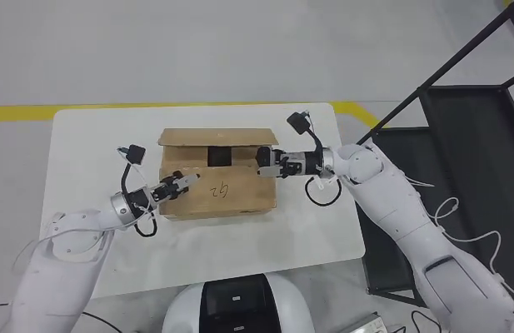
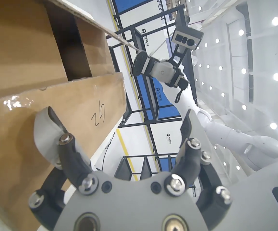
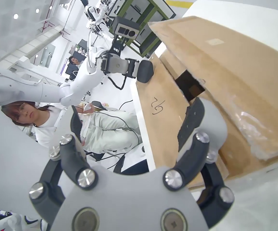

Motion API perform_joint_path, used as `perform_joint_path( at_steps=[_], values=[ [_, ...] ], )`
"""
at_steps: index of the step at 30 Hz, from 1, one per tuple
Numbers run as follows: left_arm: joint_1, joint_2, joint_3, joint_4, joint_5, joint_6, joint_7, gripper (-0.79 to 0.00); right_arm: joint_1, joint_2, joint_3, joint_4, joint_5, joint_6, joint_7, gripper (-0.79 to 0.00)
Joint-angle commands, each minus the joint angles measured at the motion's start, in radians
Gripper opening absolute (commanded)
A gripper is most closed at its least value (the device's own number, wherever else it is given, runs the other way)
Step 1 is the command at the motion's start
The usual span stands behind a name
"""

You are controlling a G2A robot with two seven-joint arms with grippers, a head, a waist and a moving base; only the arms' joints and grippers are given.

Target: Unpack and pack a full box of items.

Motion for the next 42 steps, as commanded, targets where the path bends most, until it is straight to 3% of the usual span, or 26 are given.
perform_joint_path(
  at_steps=[1,9,14,17,20,33,42],
  values=[
    [-0.007,-0.002,0.005,0.006,-0.005,-0.007,0.022,0.0,-0.007,-0.001,-0.003,-0.001,0.007,0.015,-0.01,0.0],
    [-0.039,-0.006,0.039,0.031,0.015,0.002,0.034,0.0,-0.026,0.001,0.024,-0.066,0.057,-0.037,-0.027,0.0],
    [-0.035,-0.006,0.044,0.043,0.013,-0.003,0.036,0.0,-0.034,0.013,0.079,-0.097,0.042,0.05,-0.075,0.0],
    [-0.032,-0.006,0.043,0.045,0.01,-0.006,0.038,0.0,-0.004,0.008,0.07,-0.064,-0.027,0.147,-0.111,0.0],
    [-0.029,-0.005,0.039,0.039,0.006,-0.006,0.037,0.0,0.016,-0.007,0.028,-0.02,0.002,0.18,-0.106,0.0],
    [-0.016,0.002,0.003,-0.006,-0.035,-0.025,0.032,0.0,0.026,-0.038,-0.042,0.098,0.059,0.153,-0.051,0.0],
    [-0.054,0.001,-0.002,0.02,-0.027,-0.001,0.062,0.0,0.039,-0.058,-0.069,0.146,0.058,0.148,-0.061,0.0]
  ],
)
